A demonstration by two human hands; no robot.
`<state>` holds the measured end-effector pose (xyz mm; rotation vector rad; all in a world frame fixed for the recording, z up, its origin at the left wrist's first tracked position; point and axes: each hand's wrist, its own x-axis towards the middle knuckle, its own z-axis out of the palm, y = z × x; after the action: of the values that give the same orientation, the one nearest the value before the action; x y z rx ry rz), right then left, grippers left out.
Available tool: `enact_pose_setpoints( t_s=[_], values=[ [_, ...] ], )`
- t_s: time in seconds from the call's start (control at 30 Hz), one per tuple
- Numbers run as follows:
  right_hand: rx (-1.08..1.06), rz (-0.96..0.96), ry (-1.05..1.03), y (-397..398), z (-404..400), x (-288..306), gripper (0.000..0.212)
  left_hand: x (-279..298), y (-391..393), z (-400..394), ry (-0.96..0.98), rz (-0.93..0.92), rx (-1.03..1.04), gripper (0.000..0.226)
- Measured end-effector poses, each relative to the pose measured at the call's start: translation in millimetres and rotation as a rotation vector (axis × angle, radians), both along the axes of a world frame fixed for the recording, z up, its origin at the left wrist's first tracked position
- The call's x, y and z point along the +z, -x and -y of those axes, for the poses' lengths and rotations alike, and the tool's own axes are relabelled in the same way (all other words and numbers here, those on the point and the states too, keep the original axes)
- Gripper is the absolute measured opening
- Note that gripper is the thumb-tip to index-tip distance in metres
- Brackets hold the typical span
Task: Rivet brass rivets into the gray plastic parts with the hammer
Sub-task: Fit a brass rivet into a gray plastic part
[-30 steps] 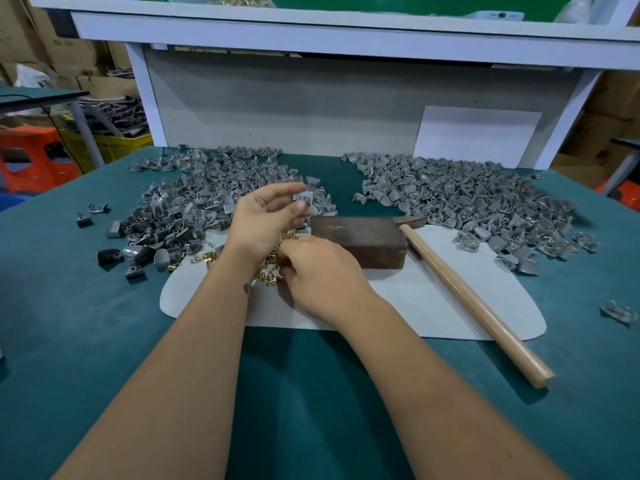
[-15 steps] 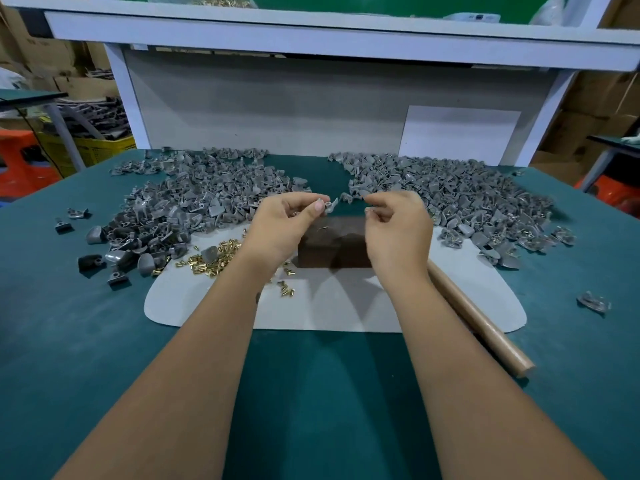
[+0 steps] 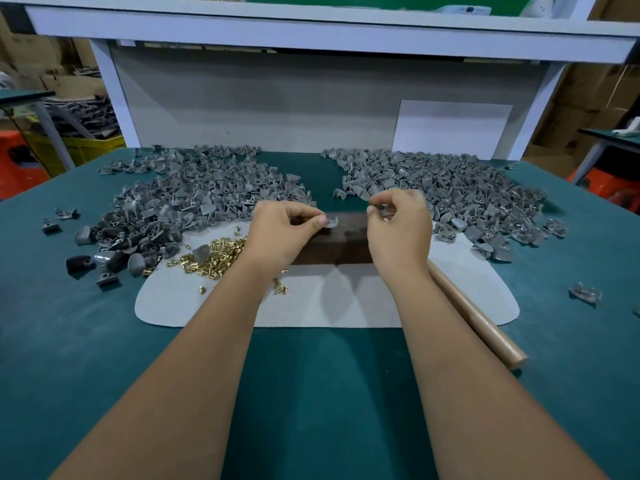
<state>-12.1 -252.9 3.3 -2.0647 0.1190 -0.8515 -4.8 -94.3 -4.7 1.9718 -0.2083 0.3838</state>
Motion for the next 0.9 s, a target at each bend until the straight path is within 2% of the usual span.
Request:
enact_pose_setpoints(
  t_s=[0.07,0.3,0.43,0.63,0.9],
  values=[
    [-0.043,-0.007,-0.004,-1,3,0,0.01,-1,0,-1,-0.008,-0.006,-0.004,0.015],
    [0.022,-0.061,-0.366,0,12,3,0.01,-3,-2,1,-0.039,-0.017,0.018,0.011],
    [0.107,-0.034,-0.28,-1,7,4,0.017,-2,-4,0,0.02,-0.08,0.012,0.02],
    [0.275,-0.015,-0.165,0,-6,1,0.022,-5,-4,-1,-0.067,0.013,-0.001,0.02],
    [0.431,-0.036,-0.179,1,-8,0,0.027,-6,-6,-1,-0.066,0.061,-0.045,0.019]
  ],
)
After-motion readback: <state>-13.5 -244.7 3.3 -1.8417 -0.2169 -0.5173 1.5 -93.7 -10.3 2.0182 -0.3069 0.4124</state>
